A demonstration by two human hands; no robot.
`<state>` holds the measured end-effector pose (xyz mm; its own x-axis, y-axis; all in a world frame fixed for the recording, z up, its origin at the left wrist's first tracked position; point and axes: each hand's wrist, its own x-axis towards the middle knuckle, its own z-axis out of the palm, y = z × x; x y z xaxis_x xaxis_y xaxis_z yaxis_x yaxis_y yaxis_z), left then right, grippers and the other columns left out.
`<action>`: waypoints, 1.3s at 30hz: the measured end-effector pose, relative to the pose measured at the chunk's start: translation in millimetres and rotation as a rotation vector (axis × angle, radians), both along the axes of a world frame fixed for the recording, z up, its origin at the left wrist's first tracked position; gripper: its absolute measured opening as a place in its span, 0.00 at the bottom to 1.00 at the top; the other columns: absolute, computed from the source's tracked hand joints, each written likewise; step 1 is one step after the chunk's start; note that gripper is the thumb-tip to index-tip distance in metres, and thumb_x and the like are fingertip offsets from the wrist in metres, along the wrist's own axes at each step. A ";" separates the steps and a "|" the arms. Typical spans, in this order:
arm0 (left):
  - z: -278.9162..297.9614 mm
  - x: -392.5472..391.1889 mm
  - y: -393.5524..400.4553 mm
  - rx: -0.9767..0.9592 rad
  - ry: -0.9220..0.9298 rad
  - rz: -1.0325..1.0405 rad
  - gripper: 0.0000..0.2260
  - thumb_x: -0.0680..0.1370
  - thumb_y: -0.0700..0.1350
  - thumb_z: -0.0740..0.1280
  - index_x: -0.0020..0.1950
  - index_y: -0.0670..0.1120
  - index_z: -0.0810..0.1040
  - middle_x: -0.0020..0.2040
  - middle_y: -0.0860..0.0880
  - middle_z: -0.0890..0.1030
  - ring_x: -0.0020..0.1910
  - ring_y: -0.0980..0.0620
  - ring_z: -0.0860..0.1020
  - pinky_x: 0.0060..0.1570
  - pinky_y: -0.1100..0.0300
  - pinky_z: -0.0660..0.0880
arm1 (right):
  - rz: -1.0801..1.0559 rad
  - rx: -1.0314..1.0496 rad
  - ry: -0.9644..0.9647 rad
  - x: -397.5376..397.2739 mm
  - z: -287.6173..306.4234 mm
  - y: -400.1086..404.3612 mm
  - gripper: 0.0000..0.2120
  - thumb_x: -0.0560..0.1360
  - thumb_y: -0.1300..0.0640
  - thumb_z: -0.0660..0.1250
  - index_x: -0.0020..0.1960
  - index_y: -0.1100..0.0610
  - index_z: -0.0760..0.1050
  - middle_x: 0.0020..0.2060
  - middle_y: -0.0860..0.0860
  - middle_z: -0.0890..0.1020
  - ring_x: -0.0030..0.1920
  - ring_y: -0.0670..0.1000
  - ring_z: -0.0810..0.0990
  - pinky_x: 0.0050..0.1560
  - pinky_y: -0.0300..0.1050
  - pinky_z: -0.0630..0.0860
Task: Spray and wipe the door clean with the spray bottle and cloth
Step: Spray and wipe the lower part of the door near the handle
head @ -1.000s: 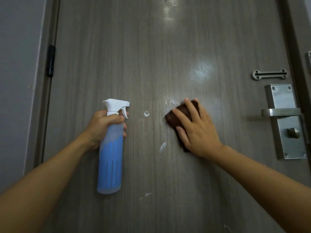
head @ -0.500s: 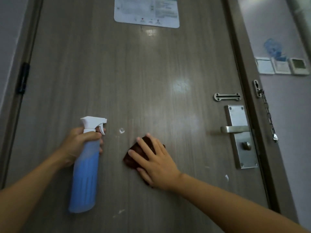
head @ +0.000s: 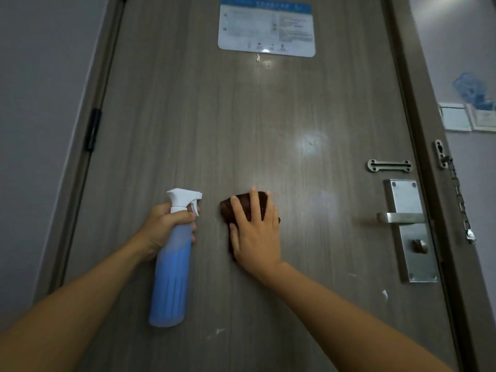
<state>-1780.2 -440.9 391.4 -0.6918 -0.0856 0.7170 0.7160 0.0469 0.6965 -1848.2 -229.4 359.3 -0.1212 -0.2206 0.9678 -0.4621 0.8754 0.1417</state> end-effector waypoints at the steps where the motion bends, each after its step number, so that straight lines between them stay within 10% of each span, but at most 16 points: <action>1: 0.2 0.6 1.3 -0.002 0.000 0.003 0.18 0.66 0.41 0.70 0.54 0.35 0.78 0.36 0.35 0.78 0.28 0.42 0.78 0.31 0.55 0.78 | 0.001 0.072 0.015 -0.9 -8.6 4.9 0.28 0.83 0.44 0.58 0.81 0.48 0.60 0.82 0.59 0.55 0.80 0.69 0.52 0.78 0.67 0.57; 6: 1.3 2.3 -0.7 -0.006 0.009 0.026 0.12 0.66 0.41 0.71 0.45 0.37 0.78 0.36 0.35 0.78 0.27 0.42 0.78 0.29 0.55 0.77 | -0.017 0.531 0.190 -12.5 -46.1 36.0 0.27 0.83 0.42 0.59 0.79 0.48 0.65 0.82 0.58 0.59 0.80 0.68 0.56 0.79 0.65 0.56; 18: -0.4 1.4 -1.1 -0.009 0.026 0.024 0.23 0.67 0.41 0.71 0.55 0.28 0.76 0.37 0.36 0.77 0.29 0.43 0.77 0.29 0.56 0.77 | -0.020 -0.003 0.002 4.1 35.9 -24.5 0.26 0.83 0.47 0.60 0.80 0.50 0.64 0.82 0.59 0.56 0.80 0.70 0.52 0.78 0.66 0.54; 27: -0.6 6.7 -0.3 -0.022 0.036 0.023 0.18 0.66 0.41 0.71 0.53 0.33 0.78 0.37 0.37 0.77 0.30 0.43 0.77 0.29 0.56 0.78 | -0.064 0.507 0.156 -13.8 -35.0 27.6 0.25 0.82 0.43 0.59 0.77 0.49 0.68 0.81 0.59 0.61 0.80 0.69 0.58 0.78 0.66 0.60; 39: -3.9 -2.1 -8.9 0.019 0.020 -0.002 0.21 0.67 0.42 0.72 0.55 0.32 0.78 0.36 0.36 0.78 0.30 0.42 0.78 0.31 0.54 0.78 | -0.006 -0.108 0.012 -1.3 68.6 -16.3 0.25 0.84 0.47 0.58 0.80 0.49 0.64 0.83 0.59 0.54 0.79 0.71 0.53 0.78 0.68 0.57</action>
